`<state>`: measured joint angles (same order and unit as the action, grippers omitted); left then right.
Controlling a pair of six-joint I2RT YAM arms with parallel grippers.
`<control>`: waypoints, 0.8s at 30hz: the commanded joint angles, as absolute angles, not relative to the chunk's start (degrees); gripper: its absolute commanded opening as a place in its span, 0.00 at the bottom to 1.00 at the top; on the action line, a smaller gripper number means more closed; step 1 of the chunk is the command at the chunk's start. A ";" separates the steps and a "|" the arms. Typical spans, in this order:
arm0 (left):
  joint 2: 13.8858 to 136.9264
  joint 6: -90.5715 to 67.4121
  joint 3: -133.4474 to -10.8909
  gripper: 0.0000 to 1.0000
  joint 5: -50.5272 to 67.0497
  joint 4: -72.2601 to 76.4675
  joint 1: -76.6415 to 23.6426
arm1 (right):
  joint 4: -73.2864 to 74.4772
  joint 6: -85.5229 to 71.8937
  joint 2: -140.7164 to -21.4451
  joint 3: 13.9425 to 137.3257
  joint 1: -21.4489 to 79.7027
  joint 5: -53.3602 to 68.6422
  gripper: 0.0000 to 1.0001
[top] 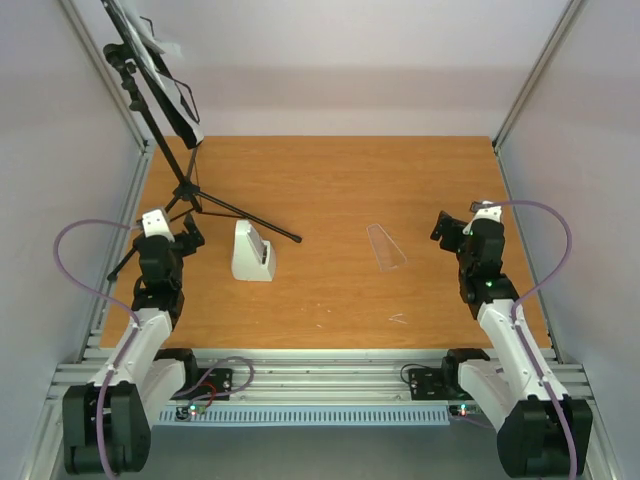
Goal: Pack up the instrument practice props
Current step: Move the metronome to the center of the board.
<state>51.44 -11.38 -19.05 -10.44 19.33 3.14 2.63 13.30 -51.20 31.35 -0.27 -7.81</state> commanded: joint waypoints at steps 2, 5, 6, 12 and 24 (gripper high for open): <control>51.06 -17.91 -20.44 0.99 -14.74 16.62 3.12 | 3.55 11.39 -44.46 30.06 0.00 -5.02 0.98; 49.37 -23.64 -19.96 0.99 -10.89 15.40 3.16 | 3.31 12.37 -39.65 29.35 0.00 4.05 0.99; 48.45 -24.70 -20.39 0.99 -9.32 13.15 3.11 | 3.15 11.01 -38.16 29.17 0.00 4.59 0.98; 42.99 -36.87 -24.07 0.99 2.19 -5.67 3.05 | 2.65 3.58 -37.44 28.52 0.00 -2.84 0.98; 27.58 -34.86 -34.49 0.99 19.32 -33.29 1.97 | 21.85 8.07 -42.79 40.83 0.00 8.28 0.98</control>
<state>34.72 -32.91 -31.33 13.06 -24.86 2.11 12.75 7.29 -46.63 34.09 -0.19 4.82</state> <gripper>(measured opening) 0.994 0.986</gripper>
